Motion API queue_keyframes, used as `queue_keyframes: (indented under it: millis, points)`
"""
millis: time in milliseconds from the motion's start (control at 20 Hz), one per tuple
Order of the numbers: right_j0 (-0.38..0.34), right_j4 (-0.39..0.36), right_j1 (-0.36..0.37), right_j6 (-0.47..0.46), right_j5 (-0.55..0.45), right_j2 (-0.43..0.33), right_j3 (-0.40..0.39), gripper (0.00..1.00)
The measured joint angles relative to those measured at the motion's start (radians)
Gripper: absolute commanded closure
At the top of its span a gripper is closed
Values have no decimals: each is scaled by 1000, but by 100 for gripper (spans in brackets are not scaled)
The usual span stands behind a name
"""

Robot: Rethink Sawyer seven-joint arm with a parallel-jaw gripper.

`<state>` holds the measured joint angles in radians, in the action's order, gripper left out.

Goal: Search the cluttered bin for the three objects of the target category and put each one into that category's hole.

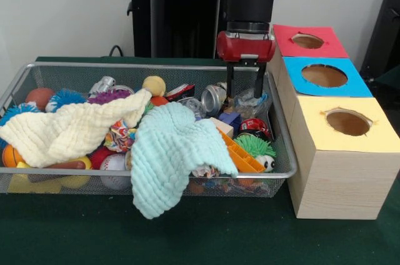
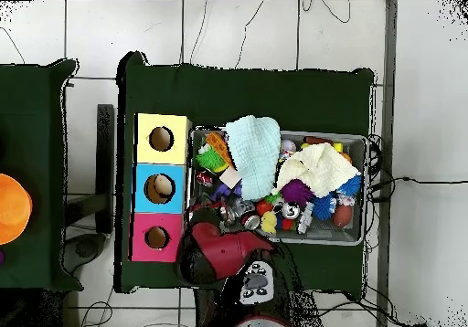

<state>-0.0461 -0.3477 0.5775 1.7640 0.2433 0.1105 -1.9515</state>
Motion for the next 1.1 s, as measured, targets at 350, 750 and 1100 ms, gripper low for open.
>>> queue_keyframes:
  millis: [350,750,1100]
  points:
    - [25,13,50,0,-55,0,9,0]
    - [44,39,71,0,-105,11,37,0]
    - [83,54,31,0,-104,47,71,0]
